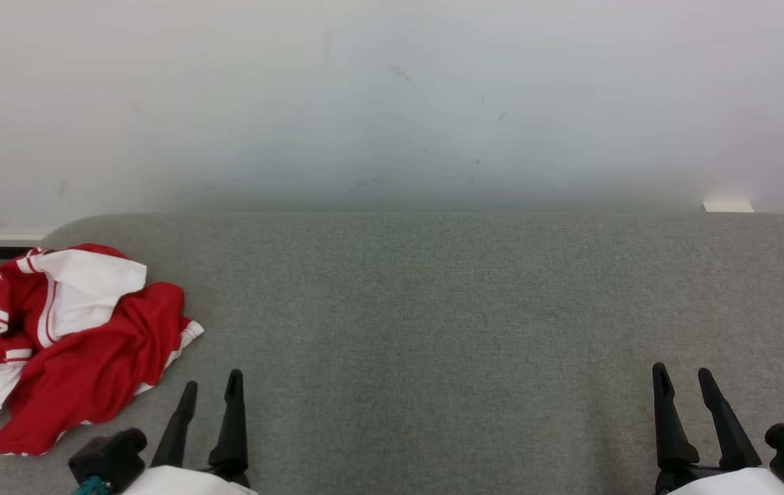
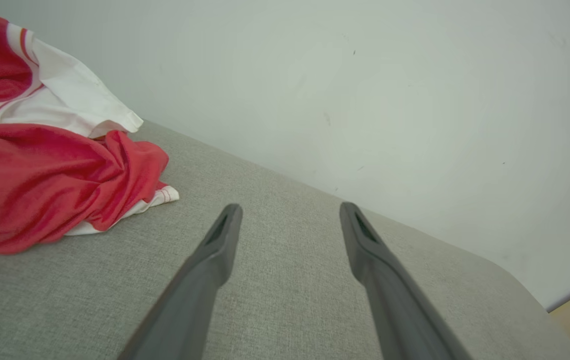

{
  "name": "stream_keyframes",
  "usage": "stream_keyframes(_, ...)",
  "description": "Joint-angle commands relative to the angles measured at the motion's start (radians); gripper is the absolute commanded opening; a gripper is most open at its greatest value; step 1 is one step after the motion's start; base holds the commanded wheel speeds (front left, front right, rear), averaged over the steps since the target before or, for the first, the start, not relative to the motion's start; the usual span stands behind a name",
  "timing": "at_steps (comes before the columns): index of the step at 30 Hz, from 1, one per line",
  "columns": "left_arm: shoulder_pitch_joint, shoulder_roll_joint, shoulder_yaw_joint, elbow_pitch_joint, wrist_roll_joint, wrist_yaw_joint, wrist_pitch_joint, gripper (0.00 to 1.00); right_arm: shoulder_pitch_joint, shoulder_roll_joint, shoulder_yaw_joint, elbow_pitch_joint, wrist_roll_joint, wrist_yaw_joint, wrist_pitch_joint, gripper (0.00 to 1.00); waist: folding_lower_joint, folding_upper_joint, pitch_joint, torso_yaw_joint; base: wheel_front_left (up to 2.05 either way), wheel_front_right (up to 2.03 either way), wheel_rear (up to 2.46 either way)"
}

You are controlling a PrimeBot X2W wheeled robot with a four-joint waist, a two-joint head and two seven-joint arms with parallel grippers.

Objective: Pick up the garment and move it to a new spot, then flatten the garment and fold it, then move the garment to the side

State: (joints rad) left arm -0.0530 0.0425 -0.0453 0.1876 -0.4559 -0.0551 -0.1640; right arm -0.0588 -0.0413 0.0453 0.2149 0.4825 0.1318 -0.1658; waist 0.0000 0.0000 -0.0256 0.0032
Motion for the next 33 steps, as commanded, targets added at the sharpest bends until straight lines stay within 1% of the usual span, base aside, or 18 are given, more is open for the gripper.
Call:
stream_keyframes(1, 0.003, 0.008, -0.002, -0.005, 0.024, 0.001, -0.012, 1.0, -0.007, -0.011, 0.002, -0.002, -0.026, -0.001, -0.01, 1.0, 0.0, 0.0, 0.0, 0.0, 0.0, 0.0, 0.0)
stream_keyframes(13, 0.005, 0.009, -0.012, -0.009, 0.122, -0.007, -0.039, 1.0, -0.008, -0.012, 0.022, 0.01, -0.124, -0.002, -0.038, 1.0, 0.0, 0.0, 0.002, -0.001, 0.0, 0.0, 0.0)
stream_keyframes(20, 0.01, 0.01, -0.02, -0.004, 0.173, 0.0, -0.054, 1.0, -0.008, -0.012, 0.03, 0.013, -0.176, -0.002, -0.053, 1.0, 0.0, 0.0, 0.002, -0.003, 0.0, 0.0, 0.0)
stream_keyframes(33, 0.011, 0.01, -0.039, 0.0, 0.258, 0.004, -0.08, 1.0, 0.001, -0.012, 0.043, 0.018, -0.235, -0.002, -0.076, 1.0, 0.0, 0.0, -0.007, -0.006, 0.0, 0.0, 0.0)
